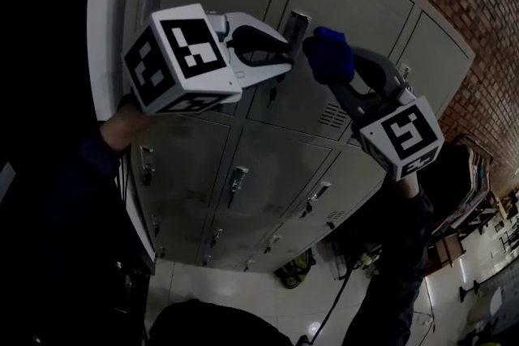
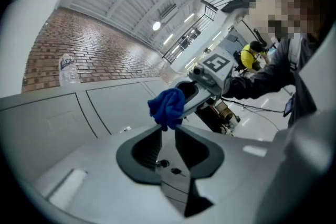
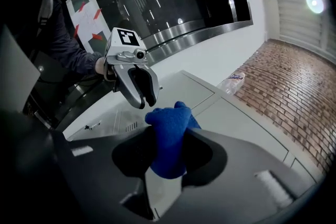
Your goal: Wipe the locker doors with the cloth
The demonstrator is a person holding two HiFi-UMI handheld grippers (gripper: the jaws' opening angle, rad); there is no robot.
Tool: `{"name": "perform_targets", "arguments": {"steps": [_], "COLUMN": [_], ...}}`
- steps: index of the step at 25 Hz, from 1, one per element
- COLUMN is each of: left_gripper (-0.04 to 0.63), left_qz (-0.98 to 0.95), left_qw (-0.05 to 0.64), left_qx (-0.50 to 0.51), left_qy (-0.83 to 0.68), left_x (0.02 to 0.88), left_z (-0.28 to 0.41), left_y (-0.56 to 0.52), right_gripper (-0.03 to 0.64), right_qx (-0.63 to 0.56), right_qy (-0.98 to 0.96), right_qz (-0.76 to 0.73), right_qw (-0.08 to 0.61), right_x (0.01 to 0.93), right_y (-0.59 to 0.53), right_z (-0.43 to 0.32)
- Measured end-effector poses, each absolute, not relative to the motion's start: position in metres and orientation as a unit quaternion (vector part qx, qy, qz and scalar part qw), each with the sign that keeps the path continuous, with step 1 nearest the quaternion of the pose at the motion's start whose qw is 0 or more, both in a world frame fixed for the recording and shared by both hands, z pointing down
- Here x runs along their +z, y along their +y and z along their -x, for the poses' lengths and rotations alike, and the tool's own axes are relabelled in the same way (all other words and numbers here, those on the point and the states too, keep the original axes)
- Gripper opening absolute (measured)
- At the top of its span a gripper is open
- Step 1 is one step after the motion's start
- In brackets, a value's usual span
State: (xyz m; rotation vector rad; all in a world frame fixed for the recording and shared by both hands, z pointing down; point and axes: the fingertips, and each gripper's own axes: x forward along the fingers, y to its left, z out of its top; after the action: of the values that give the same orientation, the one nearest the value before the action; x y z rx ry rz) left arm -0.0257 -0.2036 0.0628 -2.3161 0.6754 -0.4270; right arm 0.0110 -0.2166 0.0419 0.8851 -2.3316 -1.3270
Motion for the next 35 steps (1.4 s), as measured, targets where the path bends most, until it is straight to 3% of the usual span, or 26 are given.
{"name": "perform_targets", "arguments": {"steps": [8, 23, 35], "left_gripper": [0.056, 0.055, 0.056], "left_qz": [0.889, 0.888, 0.893], "left_qw": [0.336, 0.327, 0.331], "left_qx": [-0.147, -0.137, -0.152], "left_qy": [0.273, 0.292, 0.265], "left_x": [0.020, 0.021, 0.044], "left_z": [0.036, 0.063, 0.056], "left_y": [-0.224, -0.222, -0.228], "right_gripper": [0.126, 0.124, 0.123], "right_qx": [-0.459, -0.385, -0.378], "right_qy": [-0.829, -0.885, -0.875], "right_qz": [-0.300, -0.261, -0.297], "right_qw": [0.114, 0.034, 0.056], "right_x": [-0.021, -0.103, -0.113], "right_y": [-0.238, -0.275, -0.310], "right_z": [-0.011, 0.015, 0.032]}}
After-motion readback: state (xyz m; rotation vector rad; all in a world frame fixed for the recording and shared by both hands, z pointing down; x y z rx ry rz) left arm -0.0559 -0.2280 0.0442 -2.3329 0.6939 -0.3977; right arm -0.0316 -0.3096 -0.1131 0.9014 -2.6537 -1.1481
